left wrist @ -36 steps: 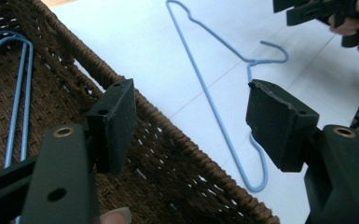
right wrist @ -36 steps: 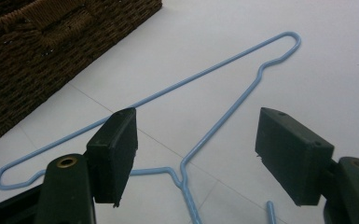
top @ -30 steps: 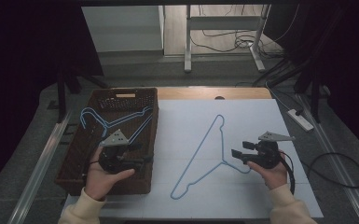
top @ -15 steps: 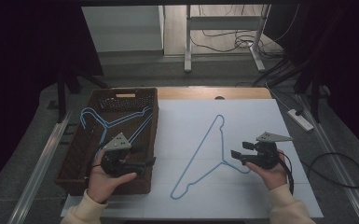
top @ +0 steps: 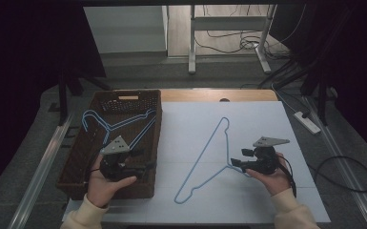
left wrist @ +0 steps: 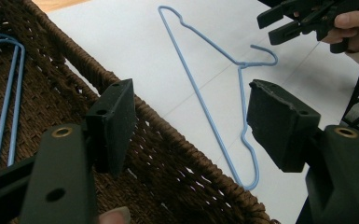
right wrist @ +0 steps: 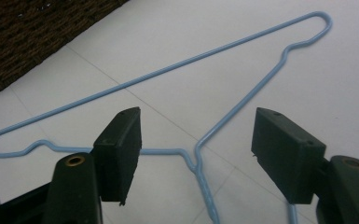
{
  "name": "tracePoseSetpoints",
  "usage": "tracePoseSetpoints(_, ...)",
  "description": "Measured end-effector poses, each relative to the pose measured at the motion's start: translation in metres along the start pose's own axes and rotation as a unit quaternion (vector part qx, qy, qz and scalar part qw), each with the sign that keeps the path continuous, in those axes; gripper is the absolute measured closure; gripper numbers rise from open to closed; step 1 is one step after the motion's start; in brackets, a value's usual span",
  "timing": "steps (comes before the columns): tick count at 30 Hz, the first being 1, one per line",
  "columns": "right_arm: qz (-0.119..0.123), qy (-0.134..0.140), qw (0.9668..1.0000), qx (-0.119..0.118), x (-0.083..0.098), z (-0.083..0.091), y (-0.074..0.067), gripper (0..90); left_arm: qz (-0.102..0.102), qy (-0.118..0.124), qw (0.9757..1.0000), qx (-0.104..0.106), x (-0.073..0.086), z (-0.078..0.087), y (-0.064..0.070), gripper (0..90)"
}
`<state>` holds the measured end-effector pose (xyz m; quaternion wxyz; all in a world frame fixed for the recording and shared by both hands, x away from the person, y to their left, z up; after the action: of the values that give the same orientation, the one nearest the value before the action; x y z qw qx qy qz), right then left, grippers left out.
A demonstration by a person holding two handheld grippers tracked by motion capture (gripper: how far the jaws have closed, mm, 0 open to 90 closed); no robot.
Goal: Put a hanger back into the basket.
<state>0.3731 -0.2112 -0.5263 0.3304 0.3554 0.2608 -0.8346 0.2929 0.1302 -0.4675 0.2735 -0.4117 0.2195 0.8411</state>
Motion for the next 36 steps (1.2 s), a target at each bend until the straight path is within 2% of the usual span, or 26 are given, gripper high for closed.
tracePoseSetpoints(4, -0.005, -0.015, 0.9999, -0.002, -0.001, -0.004, -0.007, 45.3, 0.001, -0.002, 1.0000, 0.001, 0.002, 0.000, -0.001, 33.1)
tracePoseSetpoints(8, 0.001, -0.021, 0.9995, -0.025, -0.007, -0.011, -0.022, 59.1, 0.001, -0.004, 1.0000, 0.004, 0.003, -0.001, -0.001, 33.0)
tracePoseSetpoints(11, 0.010, -0.030, 0.9988, -0.038, -0.010, -0.018, -0.030, 72.0, 0.000, -0.002, 1.0000, 0.005, 0.002, 0.000, -0.001, 33.0)
tracePoseSetpoints(12, 0.017, -0.041, 0.9980, -0.044, -0.012, -0.026, -0.036, 82.6, 0.000, -0.001, 1.0000, 0.005, 0.002, 0.001, -0.001, 33.1)
tracePoseSetpoints(13, 0.017, -0.041, 0.9980, -0.044, -0.012, -0.026, -0.036, 82.6, 0.000, 0.000, 1.0000, 0.005, 0.002, 0.001, -0.001, 33.1)
tracePoseSetpoints(14, 0.018, -0.055, 0.9971, -0.049, -0.014, -0.035, -0.041, 90.0, 0.000, 0.000, 1.0000, 0.005, 0.002, 0.002, -0.002, 33.1)
tracePoseSetpoints(15, 0.018, -0.055, 0.9971, -0.049, -0.014, -0.035, -0.041, 90.0, 0.000, 0.000, 1.0000, 0.005, 0.002, 0.002, -0.002, 33.0)
tracePoseSetpoints(18, 0.026, -0.076, 0.9952, -0.056, -0.016, -0.052, -0.051, 90.0, 0.000, 0.001, 1.0000, 0.006, 0.001, 0.003, -0.002, 33.0)
tracePoseSetpoints(22, 0.047, -0.104, 0.9908, -0.073, -0.019, -0.077, -0.070, 90.0, 0.000, 0.002, 1.0000, 0.006, 0.002, 0.005, -0.001, 33.0)
tracePoseSetpoints(25, 0.052, -0.126, 0.9874, -0.081, -0.015, -0.088, -0.079, 90.0, 0.000, 0.002, 1.0000, 0.007, 0.002, 0.005, -0.001, 33.0)
tracePoseSetpoints(26, 0.054, -0.139, 0.9853, -0.084, -0.009, -0.090, -0.082, 90.0, 0.000, 0.002, 1.0000, 0.007, 0.002, 0.005, -0.001, 33.1)
tracePoseSetpoints(27, 0.054, -0.139, 0.9853, -0.084, -0.009, -0.090, -0.082, 90.0, 0.000, 0.002, 1.0000, 0.007, 0.002, 0.005, -0.001, 33.1)
tracePoseSetpoints(30, 0.053, -0.157, 0.9826, -0.084, 0.001, -0.090, -0.082, 90.0, -0.001, 0.001, 1.0000, 0.009, 0.002, 0.004, 0.000, 33.1)
tracePoseSetpoints(32, 0.055, -0.170, 0.9809, -0.075, 0.008, -0.089, -0.078, 90.0, -0.001, 0.000, 1.0000, 0.009, 0.002, 0.004, 0.001, 33.0)
tracePoseSetpoints(34, 0.053, -0.174, 0.9810, -0.067, 0.010, -0.087, -0.071, 90.0, -0.002, 0.000, 0.9999, 0.010, 0.002, 0.004, 0.002, 33.1)
tracePoseSetpoints(36, 0.041, -0.172, 0.9823, -0.060, 0.011, -0.084, -0.060, 90.0, -0.003, 0.001, 0.9999, 0.011, 0.002, 0.004, 0.002, 33.0)
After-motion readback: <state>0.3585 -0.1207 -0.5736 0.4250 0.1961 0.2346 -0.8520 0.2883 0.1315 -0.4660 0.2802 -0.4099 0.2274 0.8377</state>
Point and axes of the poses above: each handheld gripper's, and its own axes: z roughly backward along the jaws, x roughly out of its underside, y roughly to its right, the point moved 8 cm from there along -z, roughly forward along the jaws, and after that the axes turned 5 degrees about -x, right-handed, at the moved point
